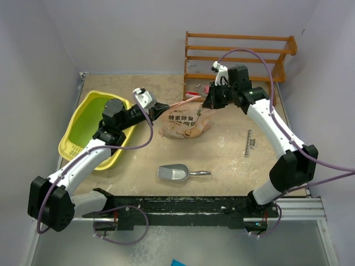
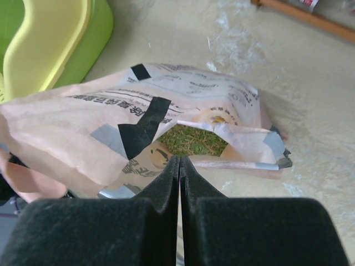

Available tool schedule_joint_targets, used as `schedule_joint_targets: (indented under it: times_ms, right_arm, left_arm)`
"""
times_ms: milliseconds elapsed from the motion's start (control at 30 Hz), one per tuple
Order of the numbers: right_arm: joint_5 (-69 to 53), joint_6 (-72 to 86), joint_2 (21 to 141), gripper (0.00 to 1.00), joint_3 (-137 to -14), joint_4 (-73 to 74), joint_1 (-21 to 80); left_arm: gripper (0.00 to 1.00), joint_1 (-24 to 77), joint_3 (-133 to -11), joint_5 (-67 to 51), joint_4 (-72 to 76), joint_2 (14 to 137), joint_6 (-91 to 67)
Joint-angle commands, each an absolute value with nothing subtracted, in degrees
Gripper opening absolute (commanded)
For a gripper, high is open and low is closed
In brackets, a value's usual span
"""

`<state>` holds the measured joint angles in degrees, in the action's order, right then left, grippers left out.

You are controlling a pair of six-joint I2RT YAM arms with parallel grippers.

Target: Fill the litter box with clean litter

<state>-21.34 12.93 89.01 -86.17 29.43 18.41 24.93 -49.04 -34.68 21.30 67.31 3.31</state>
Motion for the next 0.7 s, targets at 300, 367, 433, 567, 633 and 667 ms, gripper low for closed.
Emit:
schedule_joint_targets:
  times_ms: [300, 367, 433, 567, 633, 667]
  right_arm:
    - [-24.5, 11.1, 98.2, 0.01, -97.4, 38.8, 19.1]
    - [-23.6, 9.1, 100.3, 0.01, -100.1, 41.0, 19.1]
    - [-23.5, 9.5, 101.1, 0.01, -101.2, 41.3, 19.1]
    - [-24.3, 9.8, 102.1, 0.01, -101.8, 44.8, 19.2]
    - [-24.0, 8.9, 102.6, 0.02, -101.9, 48.5, 19.2]
    - [-23.7, 8.5, 102.6, 0.01, -101.7, 50.3, 19.2]
  left_arm:
    - [0.00, 25.3, -53.0, -35.9, 27.8, 67.8, 1.3]
    - [0.00, 25.4, -53.1, -36.0, 27.4, 67.8, 1.4]
    - [0.00, 25.4, -53.1, -36.0, 26.9, 67.6, 1.8]
    - [0.00, 25.4, -53.2, -35.9, 26.2, 67.7, 2.4]
    - [0.00, 25.5, -53.6, -36.0, 26.0, 67.9, 2.6]
    - [0.00, 25.5, -53.8, -36.1, 25.8, 68.2, 2.7]
